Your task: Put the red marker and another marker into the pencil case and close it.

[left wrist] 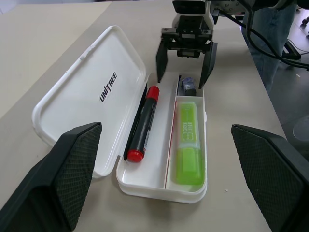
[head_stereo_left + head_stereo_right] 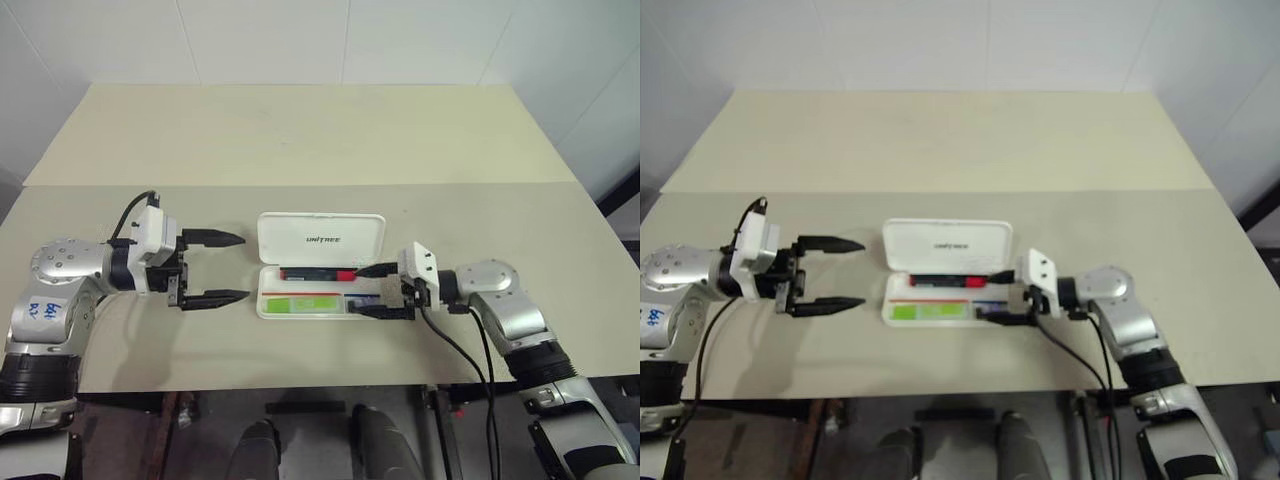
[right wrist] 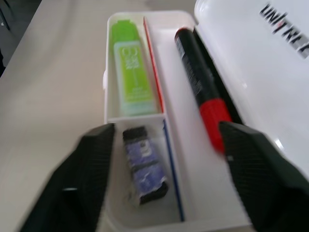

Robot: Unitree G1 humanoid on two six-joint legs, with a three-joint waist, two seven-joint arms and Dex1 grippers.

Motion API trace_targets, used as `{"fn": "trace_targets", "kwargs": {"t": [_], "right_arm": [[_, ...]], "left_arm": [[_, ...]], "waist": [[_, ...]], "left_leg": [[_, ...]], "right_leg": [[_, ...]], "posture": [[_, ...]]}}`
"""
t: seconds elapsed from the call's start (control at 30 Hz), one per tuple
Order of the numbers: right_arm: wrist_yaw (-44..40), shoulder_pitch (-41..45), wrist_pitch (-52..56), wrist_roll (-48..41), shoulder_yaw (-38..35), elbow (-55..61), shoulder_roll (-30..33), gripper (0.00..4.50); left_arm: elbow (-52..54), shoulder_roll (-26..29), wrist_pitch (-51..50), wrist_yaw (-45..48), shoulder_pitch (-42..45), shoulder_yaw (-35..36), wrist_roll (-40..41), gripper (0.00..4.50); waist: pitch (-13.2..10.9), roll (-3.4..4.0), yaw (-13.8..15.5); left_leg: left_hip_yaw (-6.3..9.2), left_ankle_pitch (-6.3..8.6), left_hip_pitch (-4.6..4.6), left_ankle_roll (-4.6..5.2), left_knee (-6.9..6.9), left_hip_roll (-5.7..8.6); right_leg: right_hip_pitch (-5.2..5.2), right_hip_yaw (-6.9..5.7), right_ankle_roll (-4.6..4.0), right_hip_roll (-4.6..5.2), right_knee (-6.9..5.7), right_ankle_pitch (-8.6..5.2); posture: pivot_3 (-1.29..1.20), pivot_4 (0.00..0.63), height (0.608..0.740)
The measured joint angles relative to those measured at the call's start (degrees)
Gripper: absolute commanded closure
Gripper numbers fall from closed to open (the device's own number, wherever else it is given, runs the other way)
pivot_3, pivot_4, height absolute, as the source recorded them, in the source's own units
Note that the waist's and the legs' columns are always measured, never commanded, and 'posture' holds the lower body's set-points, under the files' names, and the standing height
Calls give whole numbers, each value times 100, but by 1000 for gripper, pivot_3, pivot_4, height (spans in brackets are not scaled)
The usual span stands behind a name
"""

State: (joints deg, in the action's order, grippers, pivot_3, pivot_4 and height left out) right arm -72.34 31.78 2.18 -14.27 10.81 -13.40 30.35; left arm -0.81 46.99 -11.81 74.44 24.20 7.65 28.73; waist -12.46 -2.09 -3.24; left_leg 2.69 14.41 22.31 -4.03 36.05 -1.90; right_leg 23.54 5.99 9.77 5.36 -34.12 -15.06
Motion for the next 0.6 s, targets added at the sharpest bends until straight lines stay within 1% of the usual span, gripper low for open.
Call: {"fn": "trace_targets", "kwargs": {"t": [0.13,0.27,0.37,0.5,0.6], "right_arm": [[42,50,231,-274,-173,535,40,34],[114,-42,831,-724,-555,1475,396,34],[192,-407,1170,-959,-899,2062,781,34],[304,-956,1463,-1165,-1313,2390,1160,34],[352,-1363,1535,-1294,-1805,2552,1462,34]], "left_arm": [[-5,-59,1,-27,18,-6,-10,0],[-14,-87,-4,-81,23,-7,-17,0],[-25,-93,-13,-162,14,24,-16,0],[-20,-104,-41,-219,-20,57,1,0],[-50,-104,-49,-224,-68,133,19,0]], "waist": [[0,0,3],[-1,1,15],[-1,1,55],[-1,1,62],[-1,1,62]], "left_leg": [[0,0,0,0,-2,0],[0,0,2,-1,-3,0],[4,1,4,-1,-2,0],[2,1,4,-1,0,1],[0,1,2,-1,-1,0]], "right_leg": [[1,0,0,0,0,0],[1,0,0,1,3,0],[-1,-2,0,1,8,-2],[-2,-2,-1,2,11,-1],[-2,-2,-2,2,11,-2]], "posture": [[0,150,740],[0,150,740],[0,150,740],[0,150,740],[0,150,740]]}}
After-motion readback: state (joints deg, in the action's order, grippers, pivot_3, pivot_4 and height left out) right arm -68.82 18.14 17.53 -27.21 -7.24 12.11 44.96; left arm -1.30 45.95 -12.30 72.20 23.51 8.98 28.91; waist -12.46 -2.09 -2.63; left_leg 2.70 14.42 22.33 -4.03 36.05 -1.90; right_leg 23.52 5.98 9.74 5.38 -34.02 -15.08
